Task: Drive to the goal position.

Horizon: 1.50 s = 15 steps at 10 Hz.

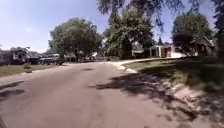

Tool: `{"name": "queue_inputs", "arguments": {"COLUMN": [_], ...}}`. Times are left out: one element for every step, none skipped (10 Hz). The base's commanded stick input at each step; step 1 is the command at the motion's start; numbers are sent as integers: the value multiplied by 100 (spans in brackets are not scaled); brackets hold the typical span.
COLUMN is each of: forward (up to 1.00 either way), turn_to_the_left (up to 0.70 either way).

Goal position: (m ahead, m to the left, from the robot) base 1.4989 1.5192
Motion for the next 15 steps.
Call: {"name": "queue_inputs", "arguments": {"forward": [50,50,50,50,50,50,50,50,50,50,50,50,50,50,50], "turn_to_the_left": [0,0,0,0,0,0,0,0,0,0,0,0,0,0,0]}}
